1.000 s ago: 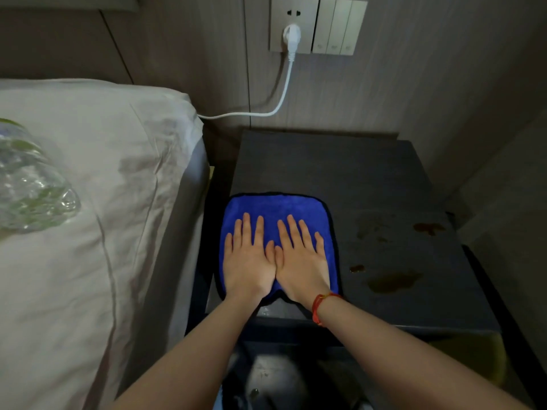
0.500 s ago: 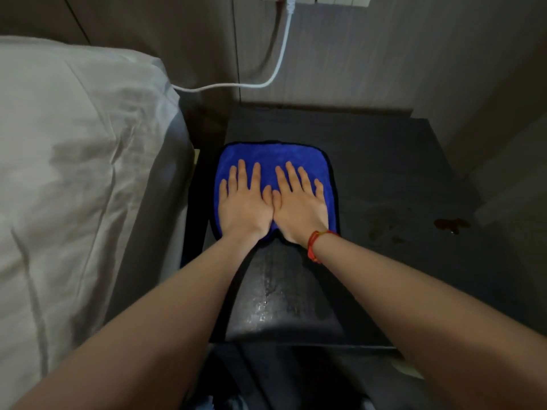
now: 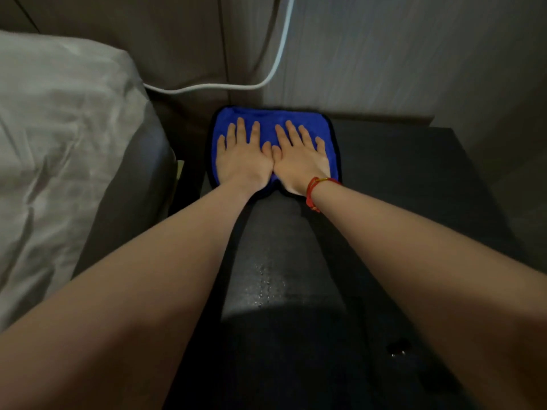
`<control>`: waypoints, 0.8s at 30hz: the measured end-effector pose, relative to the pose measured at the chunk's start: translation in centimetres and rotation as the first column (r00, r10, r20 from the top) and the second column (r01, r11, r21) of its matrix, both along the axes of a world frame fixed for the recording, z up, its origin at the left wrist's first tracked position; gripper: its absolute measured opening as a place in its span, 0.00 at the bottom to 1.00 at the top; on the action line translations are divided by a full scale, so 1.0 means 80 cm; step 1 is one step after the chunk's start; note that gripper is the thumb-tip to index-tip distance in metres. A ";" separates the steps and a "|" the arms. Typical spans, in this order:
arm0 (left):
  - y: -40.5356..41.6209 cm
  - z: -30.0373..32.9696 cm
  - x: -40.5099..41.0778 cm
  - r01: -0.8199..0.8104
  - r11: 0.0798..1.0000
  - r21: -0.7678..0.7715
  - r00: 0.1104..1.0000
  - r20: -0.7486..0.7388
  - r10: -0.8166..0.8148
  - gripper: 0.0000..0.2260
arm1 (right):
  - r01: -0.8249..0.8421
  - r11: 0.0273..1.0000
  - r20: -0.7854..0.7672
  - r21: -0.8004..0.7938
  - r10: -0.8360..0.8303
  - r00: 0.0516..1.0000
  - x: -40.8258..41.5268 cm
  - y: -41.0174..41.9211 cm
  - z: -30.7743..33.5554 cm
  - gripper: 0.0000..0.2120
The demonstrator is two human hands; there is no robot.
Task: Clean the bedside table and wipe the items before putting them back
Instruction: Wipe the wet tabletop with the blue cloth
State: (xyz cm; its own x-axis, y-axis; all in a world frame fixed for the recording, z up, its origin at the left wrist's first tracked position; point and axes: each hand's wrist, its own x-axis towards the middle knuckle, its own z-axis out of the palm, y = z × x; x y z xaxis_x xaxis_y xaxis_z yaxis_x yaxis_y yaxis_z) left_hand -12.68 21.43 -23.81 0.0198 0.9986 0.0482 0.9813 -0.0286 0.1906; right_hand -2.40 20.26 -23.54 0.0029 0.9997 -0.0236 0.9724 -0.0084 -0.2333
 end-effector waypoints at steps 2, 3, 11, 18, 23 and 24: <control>0.008 0.000 0.002 -0.004 1.000 -0.006 1.000 0.000 0.004 0.25 | -0.001 1.000 0.007 0.008 0.001 1.000 0.002 0.009 -0.001 0.25; 0.010 0.001 0.003 -0.006 1.000 -0.004 1.000 -0.001 0.006 0.25 | -0.001 1.000 0.008 0.014 0.001 1.000 0.002 0.012 -0.002 0.25; -0.021 0.003 0.001 0.008 1.000 0.004 1.000 0.011 -0.008 0.24 | -0.013 1.000 0.002 0.008 0.013 1.000 0.002 -0.016 -0.002 0.25; -0.093 -0.001 -0.002 0.033 0.999 0.017 0.999 0.004 -0.033 0.24 | -0.014 1.000 -0.007 -0.002 0.014 1.000 -0.003 -0.094 0.000 0.25; -0.153 0.000 -0.004 0.034 0.999 0.001 0.999 0.018 -0.034 0.24 | -0.010 1.000 -0.014 -0.018 0.010 1.000 -0.007 -0.157 0.006 0.26; -0.165 0.000 -0.004 0.035 0.999 -0.001 0.999 0.017 -0.035 0.24 | -0.010 1.000 -0.015 -0.023 0.010 1.000 -0.007 -0.169 0.006 0.26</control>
State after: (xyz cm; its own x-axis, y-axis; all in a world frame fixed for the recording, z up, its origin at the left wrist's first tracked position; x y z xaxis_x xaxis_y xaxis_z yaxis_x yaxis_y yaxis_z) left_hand -13.04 8.22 -23.82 0.0540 0.9974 0.0473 0.9763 -0.0627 0.2070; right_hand -2.98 6.72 -23.05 -0.0074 0.9989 -0.0470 0.9690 -0.0044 -0.2471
